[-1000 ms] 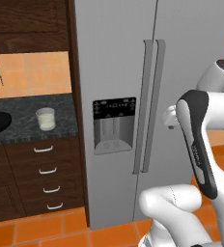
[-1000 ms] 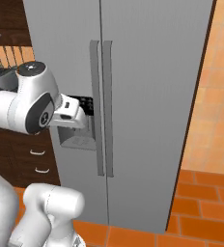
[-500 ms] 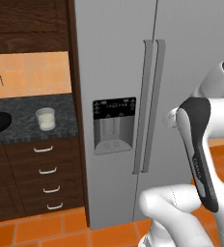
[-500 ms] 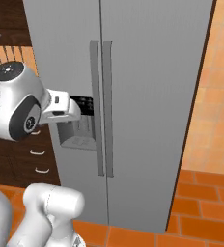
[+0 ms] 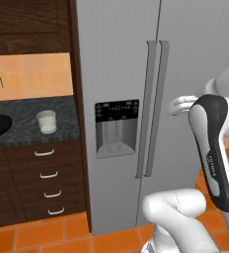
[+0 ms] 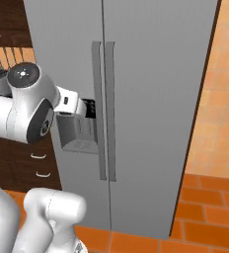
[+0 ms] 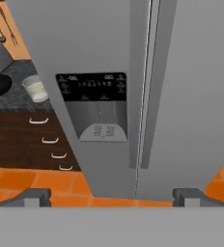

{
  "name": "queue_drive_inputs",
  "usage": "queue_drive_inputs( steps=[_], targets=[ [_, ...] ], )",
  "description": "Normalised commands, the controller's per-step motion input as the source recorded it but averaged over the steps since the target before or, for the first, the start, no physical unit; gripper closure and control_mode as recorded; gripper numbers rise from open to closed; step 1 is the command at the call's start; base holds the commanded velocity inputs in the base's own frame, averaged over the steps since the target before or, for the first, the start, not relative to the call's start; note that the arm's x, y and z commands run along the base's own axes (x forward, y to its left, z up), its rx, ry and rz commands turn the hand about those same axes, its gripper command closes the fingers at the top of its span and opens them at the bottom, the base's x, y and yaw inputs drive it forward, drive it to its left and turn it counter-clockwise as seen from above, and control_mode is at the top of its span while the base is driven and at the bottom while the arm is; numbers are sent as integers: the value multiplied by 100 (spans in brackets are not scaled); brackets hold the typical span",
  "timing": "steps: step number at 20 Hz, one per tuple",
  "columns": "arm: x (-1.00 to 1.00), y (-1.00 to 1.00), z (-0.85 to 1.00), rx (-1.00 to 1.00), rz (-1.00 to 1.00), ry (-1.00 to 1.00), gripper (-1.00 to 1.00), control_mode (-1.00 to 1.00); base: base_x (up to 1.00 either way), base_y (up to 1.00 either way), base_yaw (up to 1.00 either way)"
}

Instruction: Grab a lemon wedge from the fridge and one ice cube from the ice bowl, and put them in the glass of lemonade.

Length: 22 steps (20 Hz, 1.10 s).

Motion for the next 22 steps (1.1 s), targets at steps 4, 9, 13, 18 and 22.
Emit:
queue_drive_inputs(
  steps=[4,9,13,18,22],
  targets=[
    [97,0,34,5,0,0,-100,-100,0,0,0],
    [99,23,-19,0,0,2,-100,-100,0,0,0],
    [84,19,-31,0,0,0,-100,-100,0,0,0],
    [73,0,-15,-5,-1,5,-100,-100,0,0,0],
    [47,-18,-4,-2,-6,2,-100,-100,0,0,0]
  ],
)
